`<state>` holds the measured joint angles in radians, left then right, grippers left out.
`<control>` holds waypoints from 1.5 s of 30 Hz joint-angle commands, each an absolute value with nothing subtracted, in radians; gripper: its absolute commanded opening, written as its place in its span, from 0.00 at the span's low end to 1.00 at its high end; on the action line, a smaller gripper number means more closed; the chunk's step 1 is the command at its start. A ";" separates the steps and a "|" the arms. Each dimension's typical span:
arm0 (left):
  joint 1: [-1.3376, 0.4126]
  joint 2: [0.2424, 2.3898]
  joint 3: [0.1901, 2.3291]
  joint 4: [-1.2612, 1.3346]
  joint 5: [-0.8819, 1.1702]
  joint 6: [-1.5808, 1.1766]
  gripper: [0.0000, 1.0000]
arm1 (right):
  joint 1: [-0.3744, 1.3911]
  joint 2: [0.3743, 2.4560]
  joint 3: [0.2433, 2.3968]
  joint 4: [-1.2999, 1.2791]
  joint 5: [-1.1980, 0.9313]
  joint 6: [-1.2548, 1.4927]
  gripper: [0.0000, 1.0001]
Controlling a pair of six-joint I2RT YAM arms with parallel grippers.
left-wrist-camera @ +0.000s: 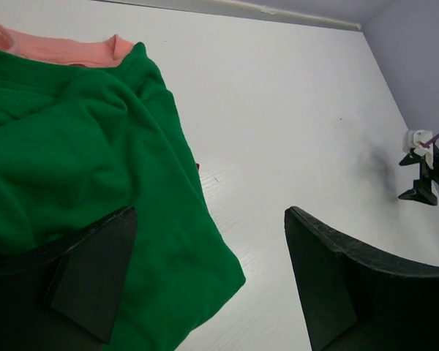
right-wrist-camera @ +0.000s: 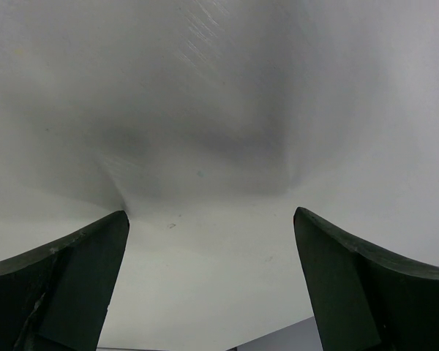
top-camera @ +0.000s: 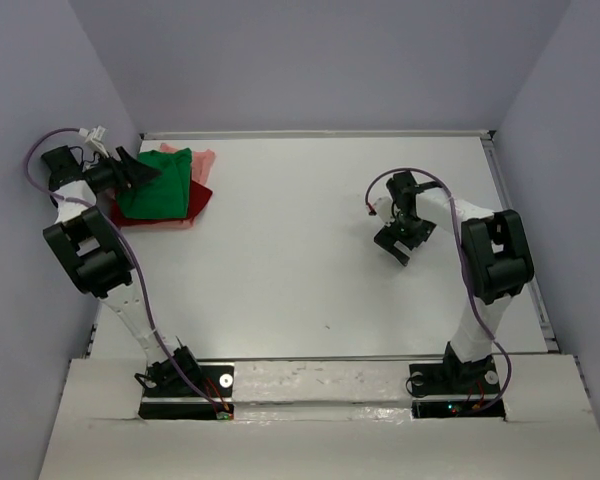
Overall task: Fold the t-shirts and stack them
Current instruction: Smooth out wrinkles on the folded tshirt
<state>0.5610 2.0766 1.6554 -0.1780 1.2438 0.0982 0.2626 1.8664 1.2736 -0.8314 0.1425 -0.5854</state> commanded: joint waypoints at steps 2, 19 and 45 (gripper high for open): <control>0.607 2.176 1.687 -0.149 1.480 0.138 0.91 | 0.259 1.896 1.307 -0.856 0.164 -0.571 1.00; 0.626 2.462 1.977 -1.134 1.483 0.934 0.82 | 0.259 1.884 1.313 -0.859 0.160 -0.572 1.00; 0.345 1.738 1.903 -0.751 1.035 0.542 0.90 | 0.259 1.732 1.293 -0.831 0.078 -0.540 1.00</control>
